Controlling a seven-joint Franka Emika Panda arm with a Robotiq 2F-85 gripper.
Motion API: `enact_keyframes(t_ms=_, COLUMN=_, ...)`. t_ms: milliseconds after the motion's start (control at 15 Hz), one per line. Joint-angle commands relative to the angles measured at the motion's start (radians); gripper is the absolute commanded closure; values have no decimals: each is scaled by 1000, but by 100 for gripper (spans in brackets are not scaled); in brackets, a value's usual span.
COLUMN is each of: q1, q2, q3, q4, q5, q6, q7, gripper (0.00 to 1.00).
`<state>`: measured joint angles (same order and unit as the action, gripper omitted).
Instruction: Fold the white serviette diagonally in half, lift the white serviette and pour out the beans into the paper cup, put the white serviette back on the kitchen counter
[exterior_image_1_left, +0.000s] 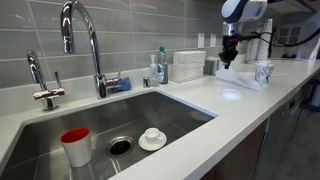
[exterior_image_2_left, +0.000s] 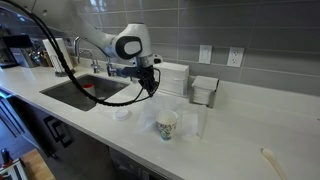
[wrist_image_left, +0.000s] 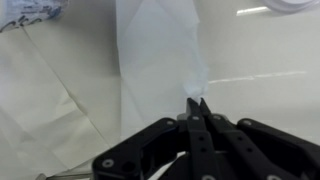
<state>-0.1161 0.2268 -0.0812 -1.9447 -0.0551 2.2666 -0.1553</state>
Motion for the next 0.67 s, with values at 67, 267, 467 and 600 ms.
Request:
enact_keyframes(t_ms=67, q1=-32, q2=-92, q3=-12, q4=-87, q5=17, q6=-3, q7=-95, gripper=100)
enact_keyframes(t_ms=267, q1=-44, q2=-132, q3=-20, q4=-104, q5=36, q6=-19, q7=-130, gripper=100)
enact_keyframes(t_ms=467, q1=-54, q2=-160, q3=-31, q4=-87, q5=95, q6=-66, q7=-140, gripper=100)
enact_keyframes(t_ms=600, q1=-58, q2=-177, q3=-42, q4=-73, q5=125, q6=-104, q7=-124, gripper=100)
